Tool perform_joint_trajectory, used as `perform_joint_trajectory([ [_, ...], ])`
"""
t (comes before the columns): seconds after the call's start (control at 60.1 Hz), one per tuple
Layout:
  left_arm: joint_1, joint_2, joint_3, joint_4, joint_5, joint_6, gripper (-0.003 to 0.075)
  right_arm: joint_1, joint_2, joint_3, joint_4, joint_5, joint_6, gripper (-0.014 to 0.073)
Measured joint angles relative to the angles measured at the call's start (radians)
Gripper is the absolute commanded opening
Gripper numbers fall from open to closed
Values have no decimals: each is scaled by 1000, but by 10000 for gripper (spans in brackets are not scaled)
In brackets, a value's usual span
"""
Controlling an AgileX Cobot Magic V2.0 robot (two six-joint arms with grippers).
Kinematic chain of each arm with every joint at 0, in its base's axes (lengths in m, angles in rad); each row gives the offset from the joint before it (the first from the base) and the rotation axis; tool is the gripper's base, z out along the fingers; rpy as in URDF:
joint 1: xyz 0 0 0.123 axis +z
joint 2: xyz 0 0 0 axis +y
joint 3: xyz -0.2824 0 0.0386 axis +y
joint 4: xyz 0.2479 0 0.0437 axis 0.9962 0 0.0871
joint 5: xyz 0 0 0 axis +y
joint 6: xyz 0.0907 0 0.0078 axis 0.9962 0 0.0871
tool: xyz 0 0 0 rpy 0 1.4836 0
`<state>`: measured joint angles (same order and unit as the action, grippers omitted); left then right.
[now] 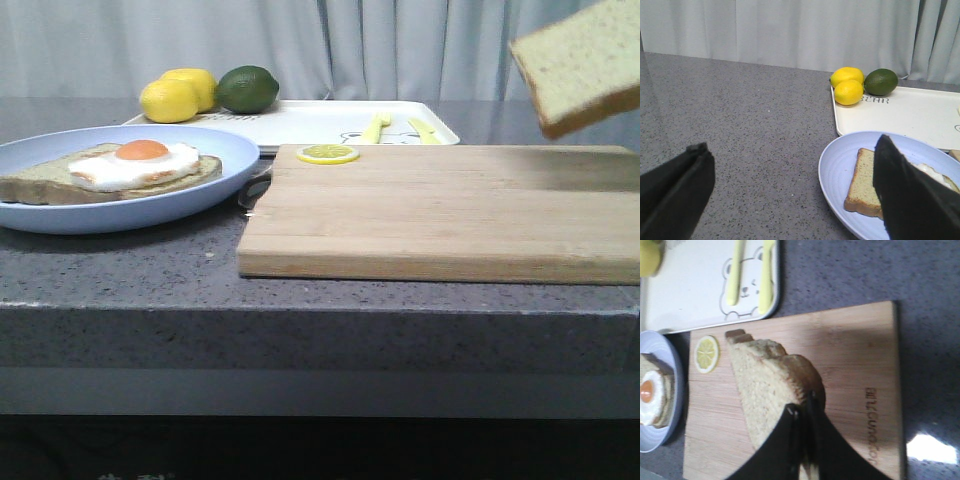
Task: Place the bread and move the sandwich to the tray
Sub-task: 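Lift the bread with the right gripper and carry it over the egg toast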
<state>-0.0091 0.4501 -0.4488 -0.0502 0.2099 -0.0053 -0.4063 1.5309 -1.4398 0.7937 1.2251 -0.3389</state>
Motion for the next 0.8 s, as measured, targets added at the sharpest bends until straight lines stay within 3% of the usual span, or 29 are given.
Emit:
perform_joint_trajectory([
  [0.266, 0, 0, 0, 0, 0, 0, 629, 143, -2, 2, 170, 2, -5, -83],
  [0.516, 0, 0, 0, 0, 0, 0, 628, 359, -2, 2, 317, -10, -10, -83],
  [0.799, 0, 0, 0, 0, 0, 0, 628, 649, 49, 2, 424, -193, -13, -83],
])
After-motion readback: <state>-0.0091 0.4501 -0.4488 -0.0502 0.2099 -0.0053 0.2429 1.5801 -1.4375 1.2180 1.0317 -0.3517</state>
